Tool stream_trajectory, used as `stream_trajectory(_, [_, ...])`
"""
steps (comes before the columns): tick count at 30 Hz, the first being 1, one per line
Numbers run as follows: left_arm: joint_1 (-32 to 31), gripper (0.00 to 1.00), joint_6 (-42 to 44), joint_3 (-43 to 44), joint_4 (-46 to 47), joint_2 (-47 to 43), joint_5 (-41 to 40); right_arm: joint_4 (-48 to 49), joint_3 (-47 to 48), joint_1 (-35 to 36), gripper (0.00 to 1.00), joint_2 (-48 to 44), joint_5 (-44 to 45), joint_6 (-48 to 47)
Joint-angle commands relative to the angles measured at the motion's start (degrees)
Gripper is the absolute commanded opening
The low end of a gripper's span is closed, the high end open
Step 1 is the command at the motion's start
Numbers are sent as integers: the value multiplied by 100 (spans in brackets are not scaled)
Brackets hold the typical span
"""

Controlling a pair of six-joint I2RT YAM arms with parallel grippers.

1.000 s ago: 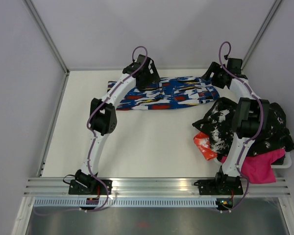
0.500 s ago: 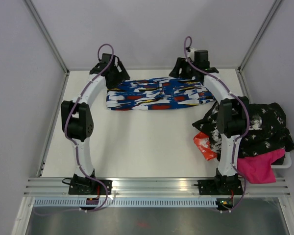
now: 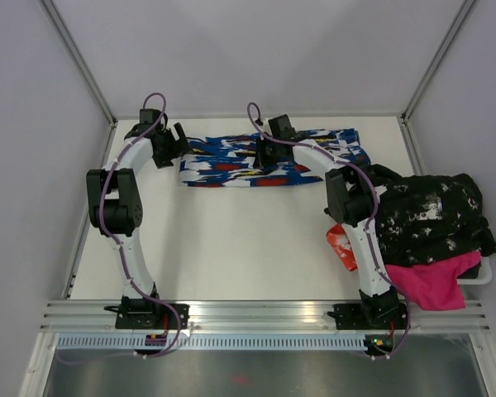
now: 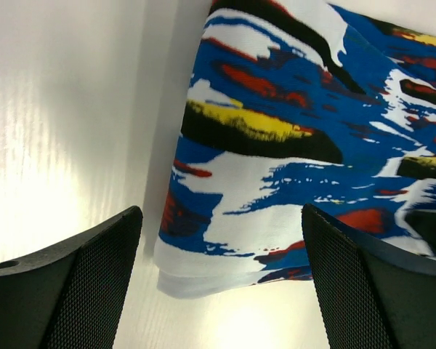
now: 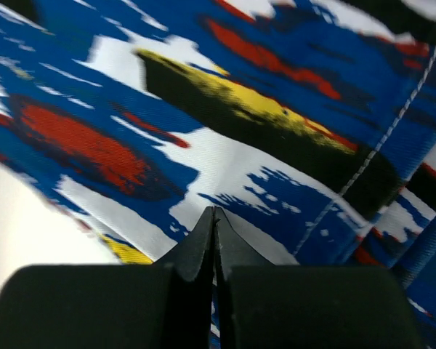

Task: Fold and stack the trousers
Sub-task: Fold the trousers

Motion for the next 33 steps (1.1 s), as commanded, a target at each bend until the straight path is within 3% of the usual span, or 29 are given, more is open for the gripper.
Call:
stream_trajectory(1, [99,95,568,22,430,74,524,-320,-429,-52,0,136,907,23])
stream_trajectory(8, [179,94,542,39,615,532,991,-155,-808,-52,0,-311,900,155])
stream_trajectory(18, [180,92,533,-136,808,690,1456,-593,282,-52,0,-857,1312,225])
stream_trajectory(24, [188,74,392,-163,1019,796,1755,-742,-289,-60,0,-858,1515,225])
stream_trajectory(27, [179,58,410,-154,1072,831,1834,-751,-552,-60,0,-743,1594,251])
stream_trajectory(28, [179,38,401,-145,1063,840,1817,-690,-631,-52,0,-682,1655,260])
stream_trajectory(29, [188,28,410,-136,1072,831,1808,-672,-745,-52,0,-655,1708,278])
stream_trajectory(30, [188,3,401,-119,1072,831,1765,-707,-755,-52,0,-560,1821,304])
stream_trajectory(33, [206,2,436,-66,1037,761,1590,-760,-747,-52,0,-462,1936,366])
